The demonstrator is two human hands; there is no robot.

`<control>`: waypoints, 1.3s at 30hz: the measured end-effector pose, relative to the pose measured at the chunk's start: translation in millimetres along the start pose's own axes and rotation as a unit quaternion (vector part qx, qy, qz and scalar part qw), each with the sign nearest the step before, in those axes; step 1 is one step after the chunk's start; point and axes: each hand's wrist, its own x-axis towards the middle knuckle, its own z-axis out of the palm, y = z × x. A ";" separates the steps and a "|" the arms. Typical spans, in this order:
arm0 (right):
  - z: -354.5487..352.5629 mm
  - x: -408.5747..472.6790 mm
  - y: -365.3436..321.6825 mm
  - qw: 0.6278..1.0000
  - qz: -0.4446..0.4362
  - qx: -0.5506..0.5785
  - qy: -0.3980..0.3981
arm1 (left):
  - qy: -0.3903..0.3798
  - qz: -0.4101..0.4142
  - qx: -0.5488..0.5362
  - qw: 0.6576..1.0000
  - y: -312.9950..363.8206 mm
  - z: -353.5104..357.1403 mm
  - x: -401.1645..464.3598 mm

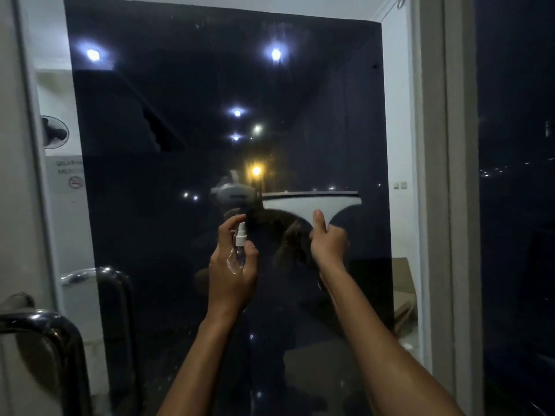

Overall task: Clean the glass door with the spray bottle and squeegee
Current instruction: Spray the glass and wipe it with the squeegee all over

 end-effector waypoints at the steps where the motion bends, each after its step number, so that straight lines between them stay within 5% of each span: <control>1: -5.6 -10.7 18.3 1.000 0.005 -0.022 0.004 | -0.002 -0.003 -0.001 1.000 -1.2 -1.7 -2.4; 10: -58.4 -100.7 161.5 0.985 0.137 -0.102 -0.013 | -0.016 -0.020 -0.007 1.000 -4.4 -5.0 -29.8; 16: -33.2 -46.3 62.7 0.995 0.075 0.060 -0.034 | -0.016 -0.030 -0.001 0.999 -1.2 -1.7 -34.6; 20: 5.8 5.1 -42.9 0.992 0.021 0.100 -0.069 | -0.005 -0.021 0.017 1.000 5.0 2.2 -28.2; 23: 22.3 2.7 -56.6 0.993 0.030 0.093 -0.070 | 0.005 -0.020 0.024 0.999 9.1 3.3 -30.6; 28: 20.9 -64.0 47.0 0.998 0.022 0.037 -0.051 | 0.022 -0.026 0.049 0.998 6.8 -6.3 -46.6; 33: -11.4 -135.1 183.6 0.987 0.126 -0.065 -0.072 | 0.021 -0.061 0.062 0.996 -1.4 -15.5 -77.5; 39: -27.1 -157.0 220.4 0.984 0.160 -0.024 -0.079 | 0.010 -0.079 0.074 0.994 -1.8 -28.6 -105.3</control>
